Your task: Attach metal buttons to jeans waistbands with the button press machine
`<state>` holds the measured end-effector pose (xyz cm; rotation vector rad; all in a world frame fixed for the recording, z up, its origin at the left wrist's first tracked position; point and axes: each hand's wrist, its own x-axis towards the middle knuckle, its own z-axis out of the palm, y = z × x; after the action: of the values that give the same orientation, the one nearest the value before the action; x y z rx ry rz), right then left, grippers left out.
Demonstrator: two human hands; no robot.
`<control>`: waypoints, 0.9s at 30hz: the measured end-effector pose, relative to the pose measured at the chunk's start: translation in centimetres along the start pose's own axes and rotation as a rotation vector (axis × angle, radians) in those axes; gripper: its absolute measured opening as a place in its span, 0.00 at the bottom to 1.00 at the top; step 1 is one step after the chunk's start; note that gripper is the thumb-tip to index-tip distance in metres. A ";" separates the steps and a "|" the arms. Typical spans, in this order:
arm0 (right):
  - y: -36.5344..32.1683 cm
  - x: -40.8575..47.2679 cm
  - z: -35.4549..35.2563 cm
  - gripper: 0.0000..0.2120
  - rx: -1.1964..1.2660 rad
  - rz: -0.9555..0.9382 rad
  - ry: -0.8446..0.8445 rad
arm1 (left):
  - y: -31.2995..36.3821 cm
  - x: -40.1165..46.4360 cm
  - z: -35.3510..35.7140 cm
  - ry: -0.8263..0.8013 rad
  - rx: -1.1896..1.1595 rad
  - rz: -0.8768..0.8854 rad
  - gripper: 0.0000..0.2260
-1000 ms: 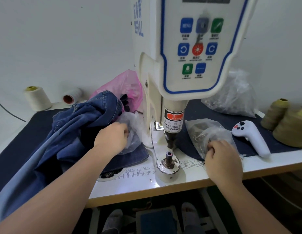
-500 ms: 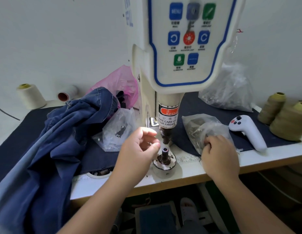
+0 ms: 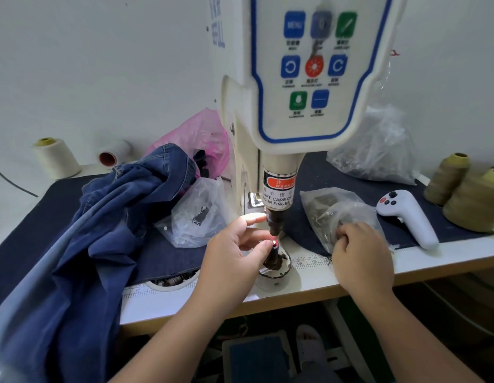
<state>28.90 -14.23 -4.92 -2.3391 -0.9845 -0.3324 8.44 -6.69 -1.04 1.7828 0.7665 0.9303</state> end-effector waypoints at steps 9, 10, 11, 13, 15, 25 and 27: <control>0.0 0.1 0.0 0.10 0.005 -0.006 0.004 | -0.5 -0.2 -0.2 -0.008 0.065 0.041 0.17; -0.1 0.0 0.0 0.10 -0.006 -0.013 -0.002 | -0.6 -0.1 -0.4 -0.002 0.086 0.051 0.16; 0.0 0.0 0.0 0.10 -0.021 -0.017 -0.016 | -0.6 0.1 -0.8 0.015 0.105 0.059 0.14; 0.0 0.3 -0.1 0.10 -0.070 -0.038 -0.072 | -1.0 1.1 -1.9 0.080 0.142 0.062 0.12; 0.2 1.3 -0.4 0.10 -0.072 -0.043 -0.153 | -1.8 2.6 -3.5 0.190 0.293 0.070 0.09; 0.3 4.8 -2.7 0.10 -0.259 -0.086 -0.413 | -6.5 5.1 -6.7 0.259 0.700 -0.049 0.06; 0.3 4.6 -2.5 0.13 -0.290 -0.099 -0.450 | -6.4 5.1 -6.6 0.244 0.710 -0.053 0.05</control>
<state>32.31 -13.26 -1.14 -2.7003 -1.3408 0.0235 4.77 2.73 -3.99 2.2535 1.4244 0.9134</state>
